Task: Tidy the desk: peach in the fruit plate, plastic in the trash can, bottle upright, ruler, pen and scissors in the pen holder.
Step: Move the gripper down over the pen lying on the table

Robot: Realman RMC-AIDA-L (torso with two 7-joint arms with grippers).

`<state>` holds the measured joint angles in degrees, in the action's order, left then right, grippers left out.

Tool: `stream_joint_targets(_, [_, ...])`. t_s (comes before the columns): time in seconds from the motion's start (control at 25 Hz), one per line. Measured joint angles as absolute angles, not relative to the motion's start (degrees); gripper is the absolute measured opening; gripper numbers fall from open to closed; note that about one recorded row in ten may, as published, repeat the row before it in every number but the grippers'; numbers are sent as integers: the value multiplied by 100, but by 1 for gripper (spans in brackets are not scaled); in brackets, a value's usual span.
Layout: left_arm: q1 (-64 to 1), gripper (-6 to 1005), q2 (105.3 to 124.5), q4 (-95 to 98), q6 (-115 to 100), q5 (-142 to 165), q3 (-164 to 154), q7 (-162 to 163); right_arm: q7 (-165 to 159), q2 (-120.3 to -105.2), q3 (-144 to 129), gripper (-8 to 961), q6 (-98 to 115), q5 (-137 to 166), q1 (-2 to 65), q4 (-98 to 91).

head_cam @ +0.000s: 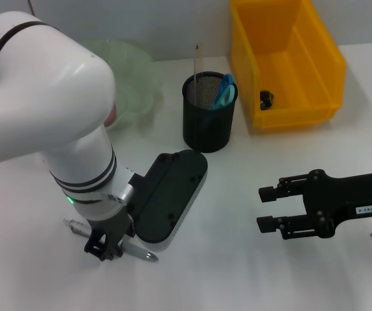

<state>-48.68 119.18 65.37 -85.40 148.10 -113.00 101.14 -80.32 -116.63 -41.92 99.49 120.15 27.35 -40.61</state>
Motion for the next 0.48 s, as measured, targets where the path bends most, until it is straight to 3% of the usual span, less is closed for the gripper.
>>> stream_joint_targets(0.08, [-4869, 353, 11918, 6525, -8504, 14809, -11302, 10126, -8032, -11663, -4192, 628, 9949, 12017, 2742, -4061])
stream_joint_targets(0.28, [-4869, 176, 11918, 6512, -8493, 14809, -11303, 10126, -8033, -11664, -4192, 628, 9949, 12019, 2748, -4061])
stream_joint_targets(0.48, [-4869, 176, 11918, 6507, -8490, 14809, -11303, 10126, -8033, -11661, -4192, 628, 9949, 12023, 2751, -4061])
